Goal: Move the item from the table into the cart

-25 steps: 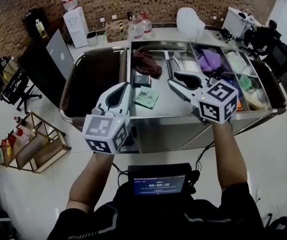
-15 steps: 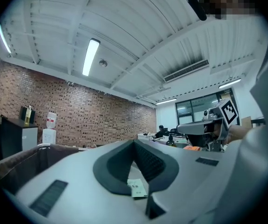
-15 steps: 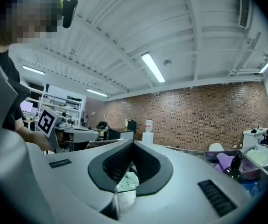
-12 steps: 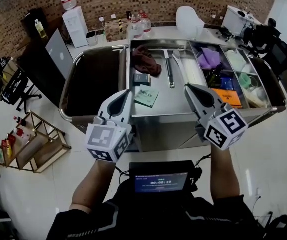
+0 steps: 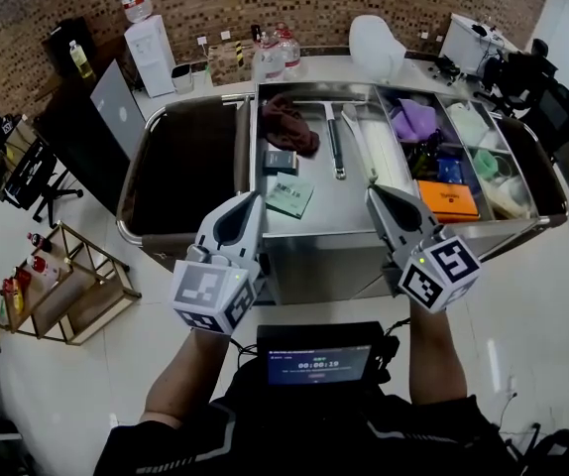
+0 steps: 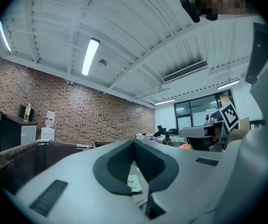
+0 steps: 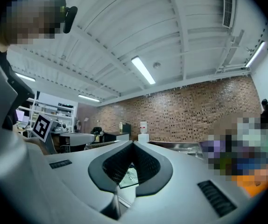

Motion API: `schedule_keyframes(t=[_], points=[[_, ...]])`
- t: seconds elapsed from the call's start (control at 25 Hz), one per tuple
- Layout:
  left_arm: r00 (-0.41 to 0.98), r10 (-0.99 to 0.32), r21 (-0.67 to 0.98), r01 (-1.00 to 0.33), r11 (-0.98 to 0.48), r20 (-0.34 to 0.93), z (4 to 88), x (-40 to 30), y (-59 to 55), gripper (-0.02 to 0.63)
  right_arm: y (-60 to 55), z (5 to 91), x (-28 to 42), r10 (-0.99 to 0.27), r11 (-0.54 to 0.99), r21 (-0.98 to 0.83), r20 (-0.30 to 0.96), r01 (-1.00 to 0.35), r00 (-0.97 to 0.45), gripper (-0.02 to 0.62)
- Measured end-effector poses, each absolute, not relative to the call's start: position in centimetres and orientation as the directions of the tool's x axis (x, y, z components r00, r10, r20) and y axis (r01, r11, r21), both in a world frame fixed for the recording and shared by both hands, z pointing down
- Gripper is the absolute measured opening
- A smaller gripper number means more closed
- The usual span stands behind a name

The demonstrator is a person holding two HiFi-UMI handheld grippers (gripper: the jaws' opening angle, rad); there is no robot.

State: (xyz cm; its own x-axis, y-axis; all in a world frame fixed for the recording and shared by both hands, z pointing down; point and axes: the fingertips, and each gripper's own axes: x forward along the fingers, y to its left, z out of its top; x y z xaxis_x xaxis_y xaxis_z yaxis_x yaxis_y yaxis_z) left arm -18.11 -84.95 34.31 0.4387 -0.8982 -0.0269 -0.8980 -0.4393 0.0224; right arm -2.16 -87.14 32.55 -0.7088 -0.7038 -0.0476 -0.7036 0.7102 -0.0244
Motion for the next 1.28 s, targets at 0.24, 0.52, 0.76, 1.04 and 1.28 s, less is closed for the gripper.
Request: schedule_keyframes(t=[0.24,0.52,0.76,1.04,1.28], points=[[0.426,-0.904,0.048,-0.903,-0.427,-0.022,34.8,-18.5,-85.4,0.002,-87.3,32.4,-2.2,-0.698,0.716,-0.021,-0.047,-0.698,-0.714,0.000],[0.399,-0.916,0.035,-0.916,-0.400,-0.043,34.2,-19.0,-85.4,0.002,-87.3,32.7,-2.7,-0.695,0.718,-0.028,-0.049,-0.695,-0.717,0.000],[0.409,-0.912,0.034,-0.911,-0.410,-0.041,34.3,-18.9,-85.3,0.002,-87.3,32.5,-2.5,-0.701,0.713,-0.030,-0.051,-0.701,-0.711,0.000],[0.414,-0.910,0.044,-0.909,-0.415,-0.027,35.3,-18.7,-85.3,0.002,-87.4,32.6,-2.3,-0.703,0.711,-0.026,-0.048,-0.703,-0.709,0.000],[0.414,-0.910,0.027,-0.909,-0.415,-0.035,34.0,-18.8,-85.3,0.002,-87.2,32.5,-2.4,-0.707,0.707,-0.025,-0.047,-0.707,-0.706,0.000]])
